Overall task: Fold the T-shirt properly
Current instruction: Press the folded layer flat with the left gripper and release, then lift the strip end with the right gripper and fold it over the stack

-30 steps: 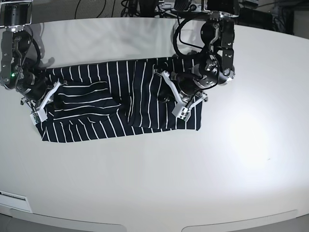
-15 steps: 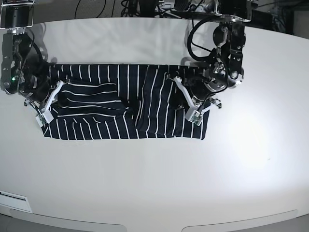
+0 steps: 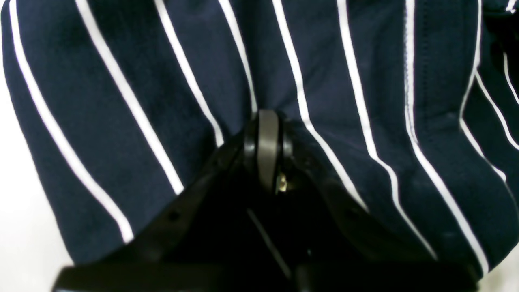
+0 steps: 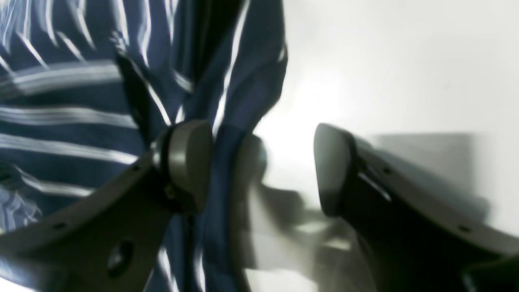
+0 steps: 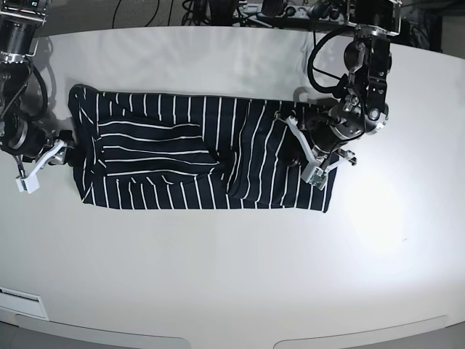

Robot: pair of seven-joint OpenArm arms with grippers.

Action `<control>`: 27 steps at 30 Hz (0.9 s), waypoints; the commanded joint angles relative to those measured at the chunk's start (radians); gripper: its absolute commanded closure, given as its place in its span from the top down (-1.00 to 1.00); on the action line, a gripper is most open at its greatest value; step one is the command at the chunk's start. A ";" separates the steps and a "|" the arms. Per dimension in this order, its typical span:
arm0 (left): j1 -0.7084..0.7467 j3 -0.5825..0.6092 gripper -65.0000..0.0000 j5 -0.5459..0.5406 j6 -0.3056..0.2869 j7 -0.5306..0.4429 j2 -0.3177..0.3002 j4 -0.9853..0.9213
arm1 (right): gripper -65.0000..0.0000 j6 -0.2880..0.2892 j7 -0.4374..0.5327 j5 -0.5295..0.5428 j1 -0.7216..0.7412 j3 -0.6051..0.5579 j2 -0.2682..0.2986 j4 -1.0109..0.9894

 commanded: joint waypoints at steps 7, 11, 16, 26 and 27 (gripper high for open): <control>0.008 -0.002 -1.00 0.050 0.015 0.090 -0.014 -0.008 | 0.28 0.165 -0.203 0.203 0.009 0.003 -0.027 -0.106; 0.008 -0.002 -1.00 0.028 0.015 0.090 -0.014 -0.008 | 0.23 0.197 -0.228 0.218 0.009 0.002 -0.089 -0.106; 0.008 -0.002 -1.00 0.028 0.015 0.090 -0.014 -0.008 | 0.23 0.197 -0.226 0.241 0.012 -0.003 -0.136 -0.106; 0.005 -0.002 -1.00 -0.032 -0.058 0.061 -0.014 -0.008 | -0.95 0.197 -0.227 0.240 0.016 -0.004 -0.174 -0.106; 0.005 -0.002 -1.00 -0.043 -0.069 0.046 -0.014 -0.008 | -1.00 0.197 -0.227 0.236 0.018 -0.004 -0.171 -0.106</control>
